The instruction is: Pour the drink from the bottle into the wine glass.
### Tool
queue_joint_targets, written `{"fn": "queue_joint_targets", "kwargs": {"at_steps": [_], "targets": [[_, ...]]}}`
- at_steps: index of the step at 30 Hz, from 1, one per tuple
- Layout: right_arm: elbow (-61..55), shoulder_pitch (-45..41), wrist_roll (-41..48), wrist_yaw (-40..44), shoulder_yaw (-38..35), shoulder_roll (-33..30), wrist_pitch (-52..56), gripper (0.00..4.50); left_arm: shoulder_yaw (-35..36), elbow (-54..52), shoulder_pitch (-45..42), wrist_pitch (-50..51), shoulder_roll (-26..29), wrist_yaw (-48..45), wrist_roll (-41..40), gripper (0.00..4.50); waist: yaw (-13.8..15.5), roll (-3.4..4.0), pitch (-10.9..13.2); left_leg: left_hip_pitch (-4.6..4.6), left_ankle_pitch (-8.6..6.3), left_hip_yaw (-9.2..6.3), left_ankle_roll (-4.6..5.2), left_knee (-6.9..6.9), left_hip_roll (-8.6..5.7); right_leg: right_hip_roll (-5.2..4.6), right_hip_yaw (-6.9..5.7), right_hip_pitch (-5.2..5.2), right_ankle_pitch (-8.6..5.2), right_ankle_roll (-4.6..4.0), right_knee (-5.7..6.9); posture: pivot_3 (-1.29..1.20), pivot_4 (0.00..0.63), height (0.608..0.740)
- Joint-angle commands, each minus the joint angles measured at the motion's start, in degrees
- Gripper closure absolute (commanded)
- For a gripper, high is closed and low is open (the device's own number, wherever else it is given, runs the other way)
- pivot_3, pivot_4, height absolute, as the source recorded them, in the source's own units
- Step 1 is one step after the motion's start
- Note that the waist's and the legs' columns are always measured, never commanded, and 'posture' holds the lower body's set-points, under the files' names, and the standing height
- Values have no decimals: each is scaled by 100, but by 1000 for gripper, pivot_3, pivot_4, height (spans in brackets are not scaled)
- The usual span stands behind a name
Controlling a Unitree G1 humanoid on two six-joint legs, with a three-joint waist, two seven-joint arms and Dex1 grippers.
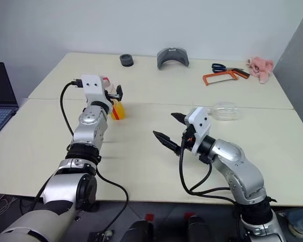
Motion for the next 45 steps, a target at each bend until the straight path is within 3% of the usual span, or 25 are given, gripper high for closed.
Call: {"fn": "queue_joint_targets", "kwargs": {"at_steps": [1, 13, 16, 22, 30, 35, 37, 45], "targets": [[-93, -111, -37, 35, -3, 44, -161, 0, -70, 48, -226, -148, 15, 139, 120, 45, 0, 0, 0, 0, 0, 0, 0, 0, 0, 0, 0, 0, 0, 0, 0, 0, 150, 740], [9, -129, -51, 76, -80, 64, -213, 0, -179, 278, -327, -165, 53, 157, 215, 45, 0, 0, 0, -13, 2, -6, -3, 4, 0, 0, -5, -6, 0, 0, 0, 0, 150, 740], [30, -128, -58, 86, -78, 52, -235, 0, -183, 297, -339, -189, 60, 159, 223, 623, 0, 0, 0, -14, 3, -6, -5, 4, 0, 0, -5, -7, 0, 0, 1, 0, 150, 740], [32, -92, -78, 118, -73, 29, -238, 0, -238, 285, -324, -245, 84, 134, 263, 2430, -1, 0, 0, -15, 3, -6, -5, 4, -1, 0, -6, -8, 0, 0, 0, 0, 150, 740], [2, -60, -126, 158, -92, -6, -260, 0, -181, 165, -189, -367, 18, -29, 123, 2682, -2, 0, 0, -17, 3, -6, -6, 4, -1, 0, -6, -9, 0, -1, 0, 0, 150, 740], [-294, 99, -136, 177, -257, -222, -285, 0, -139, -420, 137, -612, -231, -1174, -454, 2683, 3, 0, 0, -22, 12, -10, -21, 5, 1, -5, -8, -10, 0, -1, 0, 0, 150, 740], [-690, 279, 80, 169, -547, -430, -131, 0, -276, -1065, 450, -509, -422, -2286, -954, 2687, 10, 0, 0, -35, 12, -12, -22, 8, 0, -9, -9, -20, 1, -1, -1, 0, 150, 740], [-1898, 676, 846, 3, -1163, -1043, 602, 0, -1299, -2751, 1171, 1060, -404, -5562, -2042, 2714, -15, 1, 0, -69, 13, -7, -22, 9, 0, -7, -2, -55, 1, -2, 4, 0, 150, 740]]}}
